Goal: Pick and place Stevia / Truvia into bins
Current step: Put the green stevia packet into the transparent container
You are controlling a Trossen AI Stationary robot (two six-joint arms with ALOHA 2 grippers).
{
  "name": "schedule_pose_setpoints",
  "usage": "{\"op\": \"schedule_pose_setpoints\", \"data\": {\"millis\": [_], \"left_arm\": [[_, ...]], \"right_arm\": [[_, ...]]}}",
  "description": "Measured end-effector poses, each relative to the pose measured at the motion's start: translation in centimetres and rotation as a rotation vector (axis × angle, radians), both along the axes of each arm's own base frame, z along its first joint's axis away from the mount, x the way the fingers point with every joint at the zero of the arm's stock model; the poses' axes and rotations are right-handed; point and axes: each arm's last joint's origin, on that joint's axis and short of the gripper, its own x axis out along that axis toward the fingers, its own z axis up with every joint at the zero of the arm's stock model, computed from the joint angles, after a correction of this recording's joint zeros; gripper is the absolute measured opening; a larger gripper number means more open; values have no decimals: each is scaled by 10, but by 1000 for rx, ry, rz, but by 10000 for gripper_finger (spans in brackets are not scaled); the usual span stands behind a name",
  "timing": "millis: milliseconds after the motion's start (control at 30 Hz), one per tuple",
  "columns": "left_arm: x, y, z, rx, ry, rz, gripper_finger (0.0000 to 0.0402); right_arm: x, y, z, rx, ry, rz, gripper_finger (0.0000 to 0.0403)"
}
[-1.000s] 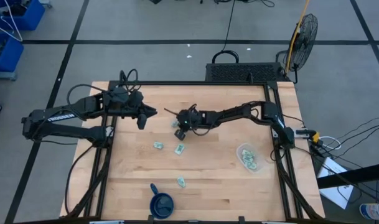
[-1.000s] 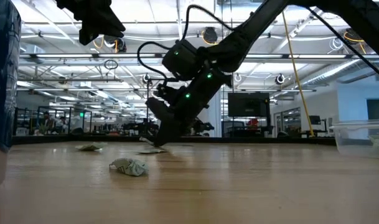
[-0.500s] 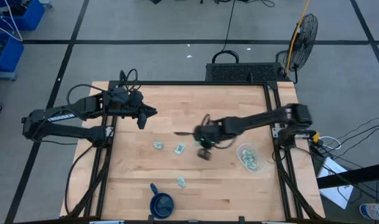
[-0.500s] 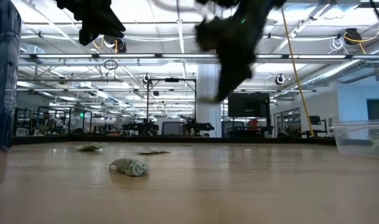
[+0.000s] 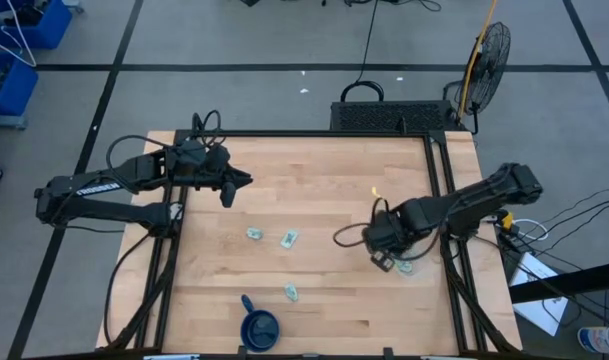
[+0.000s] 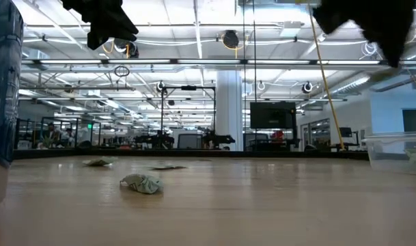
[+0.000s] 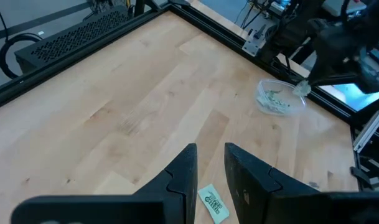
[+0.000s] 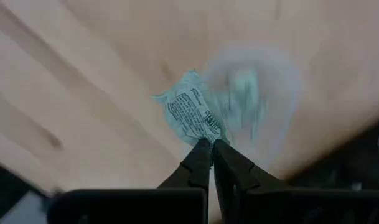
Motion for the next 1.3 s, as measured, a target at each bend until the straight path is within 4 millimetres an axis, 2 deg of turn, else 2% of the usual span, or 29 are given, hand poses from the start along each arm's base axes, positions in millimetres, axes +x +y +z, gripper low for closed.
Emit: {"op": "schedule_pose_setpoints", "data": {"millis": [167,267,433,600,800,1300], "left_arm": [[0,0,0,0,-1,0,85],[0,0,0,-1,-1,1,85],[0,0,0,-1,-1,1,85],[0,0,0,0,-1,1,85],[0,0,0,0,-1,0,85],[0,0,0,0,-1,0,85]], "right_arm": [[-21,5,-32,112,187,6,0],[-30,5,-47,95,244,34,0],[-39,1,-61,52,292,63,1],[-45,-3,-69,10,322,130,13],[-51,-5,-76,-2,357,126,17],[-51,-5,-76,-4,358,123,19]]}}
